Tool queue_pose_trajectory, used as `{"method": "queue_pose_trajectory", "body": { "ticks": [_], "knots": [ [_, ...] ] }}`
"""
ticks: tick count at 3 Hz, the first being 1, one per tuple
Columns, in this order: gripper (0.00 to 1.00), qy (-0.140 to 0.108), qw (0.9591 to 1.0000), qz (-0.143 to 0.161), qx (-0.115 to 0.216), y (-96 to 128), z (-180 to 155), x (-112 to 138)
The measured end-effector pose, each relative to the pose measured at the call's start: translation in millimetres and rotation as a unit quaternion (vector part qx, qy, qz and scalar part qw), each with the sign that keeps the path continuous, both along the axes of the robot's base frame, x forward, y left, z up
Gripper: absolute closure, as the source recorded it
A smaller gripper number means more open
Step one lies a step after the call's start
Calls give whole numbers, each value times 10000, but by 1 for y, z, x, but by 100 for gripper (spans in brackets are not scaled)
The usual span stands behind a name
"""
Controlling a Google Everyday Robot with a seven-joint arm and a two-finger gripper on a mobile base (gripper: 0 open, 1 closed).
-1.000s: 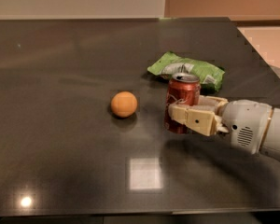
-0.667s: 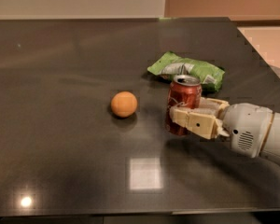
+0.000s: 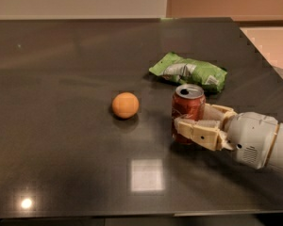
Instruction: Place coke can upright
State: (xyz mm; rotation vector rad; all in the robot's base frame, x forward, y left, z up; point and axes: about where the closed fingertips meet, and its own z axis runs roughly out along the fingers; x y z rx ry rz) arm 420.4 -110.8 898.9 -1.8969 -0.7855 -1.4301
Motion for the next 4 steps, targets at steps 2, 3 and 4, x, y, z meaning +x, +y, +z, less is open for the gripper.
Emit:
{"method": "queue_pose_trajectory", "body": {
  "ticks": [2,3,4],
  "knots": [
    [100,-416,9988,31,-271,-8,-11,-12],
    [100,-518,9984,40,-209,-11,-14,-15],
    [100,-514,9986,22,-72,-14,-18,-15]
  ]
}}
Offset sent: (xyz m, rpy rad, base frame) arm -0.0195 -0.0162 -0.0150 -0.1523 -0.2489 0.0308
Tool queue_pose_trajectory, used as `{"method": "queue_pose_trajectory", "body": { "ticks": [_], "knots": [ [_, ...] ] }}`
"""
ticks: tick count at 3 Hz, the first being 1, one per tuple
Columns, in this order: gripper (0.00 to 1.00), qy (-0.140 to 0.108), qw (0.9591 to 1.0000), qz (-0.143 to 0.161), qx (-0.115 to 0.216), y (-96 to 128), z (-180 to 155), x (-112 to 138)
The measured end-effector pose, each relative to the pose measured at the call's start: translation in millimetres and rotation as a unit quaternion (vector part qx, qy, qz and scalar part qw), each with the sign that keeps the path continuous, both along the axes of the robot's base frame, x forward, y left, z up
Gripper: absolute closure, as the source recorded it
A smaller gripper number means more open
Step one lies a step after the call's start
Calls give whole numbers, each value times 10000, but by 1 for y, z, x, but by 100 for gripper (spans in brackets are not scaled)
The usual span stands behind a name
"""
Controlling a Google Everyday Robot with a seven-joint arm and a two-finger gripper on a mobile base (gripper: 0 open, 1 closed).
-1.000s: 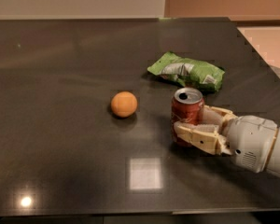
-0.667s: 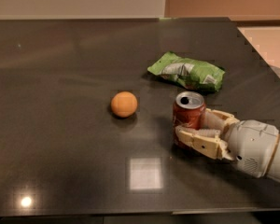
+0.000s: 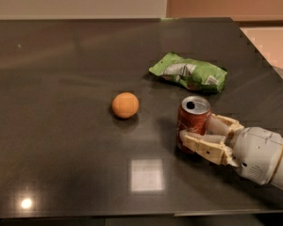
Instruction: Place coke can upright
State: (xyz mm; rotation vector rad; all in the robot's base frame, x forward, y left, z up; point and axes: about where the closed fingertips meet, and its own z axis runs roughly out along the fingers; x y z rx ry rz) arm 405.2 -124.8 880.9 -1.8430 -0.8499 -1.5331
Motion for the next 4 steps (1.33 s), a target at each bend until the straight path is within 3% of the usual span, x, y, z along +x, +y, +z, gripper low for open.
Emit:
{"method": "queue_pose_trajectory", "body": {
  "ticks": [1,3,4],
  "knots": [
    [82,-57,9999,-72,142,-5,-2,1],
    [35,-199,9995,-133,188,-12,-11,2],
    [12,-59,9995,-146,285,-11,-11,2]
  ]
}}
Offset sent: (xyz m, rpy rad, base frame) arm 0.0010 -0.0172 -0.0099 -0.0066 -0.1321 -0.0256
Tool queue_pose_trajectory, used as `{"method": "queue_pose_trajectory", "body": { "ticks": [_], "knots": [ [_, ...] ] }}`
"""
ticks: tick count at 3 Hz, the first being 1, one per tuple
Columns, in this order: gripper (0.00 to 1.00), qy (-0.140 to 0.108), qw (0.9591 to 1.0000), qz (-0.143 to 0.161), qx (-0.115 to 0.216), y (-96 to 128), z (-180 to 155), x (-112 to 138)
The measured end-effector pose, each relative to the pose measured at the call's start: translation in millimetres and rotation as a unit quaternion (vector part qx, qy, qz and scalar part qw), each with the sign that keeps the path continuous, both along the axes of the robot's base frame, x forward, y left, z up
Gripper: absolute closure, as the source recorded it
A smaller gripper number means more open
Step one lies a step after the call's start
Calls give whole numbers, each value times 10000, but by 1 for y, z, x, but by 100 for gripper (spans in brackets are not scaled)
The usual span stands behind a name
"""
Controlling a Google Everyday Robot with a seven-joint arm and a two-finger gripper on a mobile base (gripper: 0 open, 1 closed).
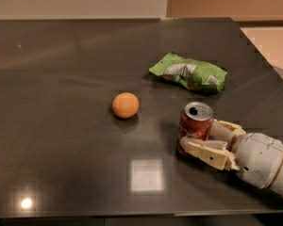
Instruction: Place coke can upright
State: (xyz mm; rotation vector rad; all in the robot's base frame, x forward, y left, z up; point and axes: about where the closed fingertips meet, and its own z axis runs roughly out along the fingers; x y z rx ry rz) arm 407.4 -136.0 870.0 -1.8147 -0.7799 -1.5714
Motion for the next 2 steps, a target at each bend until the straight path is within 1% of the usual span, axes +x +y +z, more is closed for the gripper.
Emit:
{"method": "queue_pose_trajectory", "body": {
  "ticks": [1,2],
  "knots": [
    [0,115,9999,-5,82,1,-1,0],
    [0,115,9999,-5,82,1,-1,0]
  ]
}}
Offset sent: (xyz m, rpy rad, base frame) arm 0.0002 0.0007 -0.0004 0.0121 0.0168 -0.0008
